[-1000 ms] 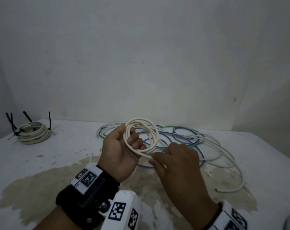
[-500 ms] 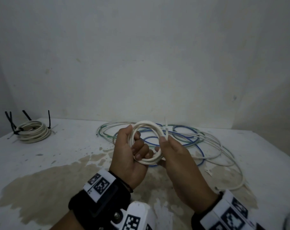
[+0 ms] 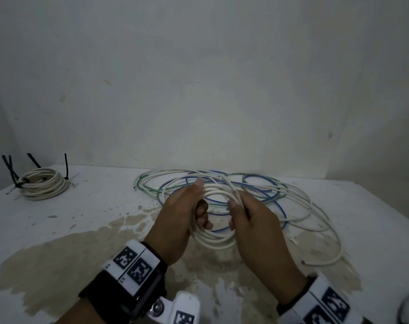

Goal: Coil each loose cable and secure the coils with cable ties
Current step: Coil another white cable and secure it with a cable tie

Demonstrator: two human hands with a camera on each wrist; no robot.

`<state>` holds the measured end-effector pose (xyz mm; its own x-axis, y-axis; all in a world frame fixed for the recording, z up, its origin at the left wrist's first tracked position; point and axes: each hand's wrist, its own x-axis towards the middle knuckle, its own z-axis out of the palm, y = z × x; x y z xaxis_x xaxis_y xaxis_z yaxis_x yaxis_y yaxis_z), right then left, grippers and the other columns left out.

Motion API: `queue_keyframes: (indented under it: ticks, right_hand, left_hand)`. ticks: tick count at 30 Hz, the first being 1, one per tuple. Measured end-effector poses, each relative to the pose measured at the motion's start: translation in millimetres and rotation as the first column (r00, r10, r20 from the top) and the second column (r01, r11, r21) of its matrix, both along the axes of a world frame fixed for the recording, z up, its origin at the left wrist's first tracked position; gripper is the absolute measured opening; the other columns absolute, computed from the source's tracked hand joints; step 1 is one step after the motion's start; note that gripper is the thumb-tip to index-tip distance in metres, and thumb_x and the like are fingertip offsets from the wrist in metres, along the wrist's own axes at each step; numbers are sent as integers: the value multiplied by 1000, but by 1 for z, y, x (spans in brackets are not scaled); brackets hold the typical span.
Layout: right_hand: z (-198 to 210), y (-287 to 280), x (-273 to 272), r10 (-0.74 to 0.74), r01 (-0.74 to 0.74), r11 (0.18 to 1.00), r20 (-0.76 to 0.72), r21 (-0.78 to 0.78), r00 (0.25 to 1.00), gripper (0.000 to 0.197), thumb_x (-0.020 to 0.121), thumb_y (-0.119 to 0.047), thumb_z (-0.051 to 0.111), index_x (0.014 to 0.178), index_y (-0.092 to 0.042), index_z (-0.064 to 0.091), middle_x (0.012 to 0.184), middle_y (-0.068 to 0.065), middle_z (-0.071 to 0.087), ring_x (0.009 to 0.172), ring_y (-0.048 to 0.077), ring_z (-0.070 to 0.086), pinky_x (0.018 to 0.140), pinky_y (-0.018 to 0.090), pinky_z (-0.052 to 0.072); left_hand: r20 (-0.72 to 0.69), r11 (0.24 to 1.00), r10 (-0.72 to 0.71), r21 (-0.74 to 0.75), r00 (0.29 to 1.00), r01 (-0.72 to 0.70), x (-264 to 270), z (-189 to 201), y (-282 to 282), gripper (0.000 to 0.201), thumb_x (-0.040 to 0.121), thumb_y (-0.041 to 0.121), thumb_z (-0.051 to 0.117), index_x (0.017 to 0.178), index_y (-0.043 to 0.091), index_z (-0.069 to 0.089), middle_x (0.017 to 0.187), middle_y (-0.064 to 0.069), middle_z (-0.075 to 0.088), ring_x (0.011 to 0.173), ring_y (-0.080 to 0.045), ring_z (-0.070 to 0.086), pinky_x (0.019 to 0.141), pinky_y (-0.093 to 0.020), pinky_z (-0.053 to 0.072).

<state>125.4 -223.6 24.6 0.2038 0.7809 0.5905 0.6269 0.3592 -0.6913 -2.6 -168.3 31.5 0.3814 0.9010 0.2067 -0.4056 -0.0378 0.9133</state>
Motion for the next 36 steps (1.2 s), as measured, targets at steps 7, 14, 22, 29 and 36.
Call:
queue_keyframes:
  ticks: [7, 14, 22, 29, 36]
  right_hand:
    - [-4, 6, -2, 70, -70, 998, 43, 0, 997, 34, 98, -32, 39, 124, -19, 57, 96, -3, 61, 83, 8, 54, 71, 18, 39]
    - [-9, 6, 5, 23, -27, 1000, 293, 10, 956, 35, 95, -31, 33, 108, -18, 63, 85, -2, 57, 77, 8, 46, 74, 8, 34]
    - [-6, -1, 34, 93, -136, 976, -238, -169, 967, 28, 96, -28, 49, 122, -24, 58, 67, -14, 57, 57, -2, 52, 58, 13, 42]
    - [-9, -25, 73, -64, 77, 995, 190, -61, 980, 29, 94, -24, 45, 110, -16, 69, 94, -4, 71, 84, 5, 59, 78, 19, 43]
    - [-9, -41, 100, -167, 221, 959, 276, -176, 946, 30, 98, -22, 45, 115, -11, 66, 101, 4, 70, 92, 10, 59, 76, 15, 36]
  left_hand:
    - [-207, 991, 48, 130, 977, -21, -3, 9, -1, 29, 87, 38, 54, 64, 21, 58, 52, 1, 28, 42, -13, 29, 44, -27, 37]
    - [-339, 1000, 4, 25, 941, 5, 0, 5, 5, 50, 80, 63, 54, 65, 15, 55, 54, -2, 34, 46, -18, 31, 51, -31, 40]
    - [-196, 995, -95, -35, 976, 89, 30, -4, -1, 34, 100, 34, 43, 71, 16, 43, 54, 5, 28, 45, -10, 20, 45, -23, 24]
    - [-290, 980, -166, 61, 942, 192, 70, -17, -8, 28, 99, 26, 45, 84, 6, 57, 64, -3, 51, 49, -14, 41, 51, -30, 46]
    - [-213, 972, -234, -71, 949, 224, 113, -32, -27, 28, 100, 29, 44, 78, 13, 54, 54, 5, 34, 44, -9, 25, 42, -23, 27]
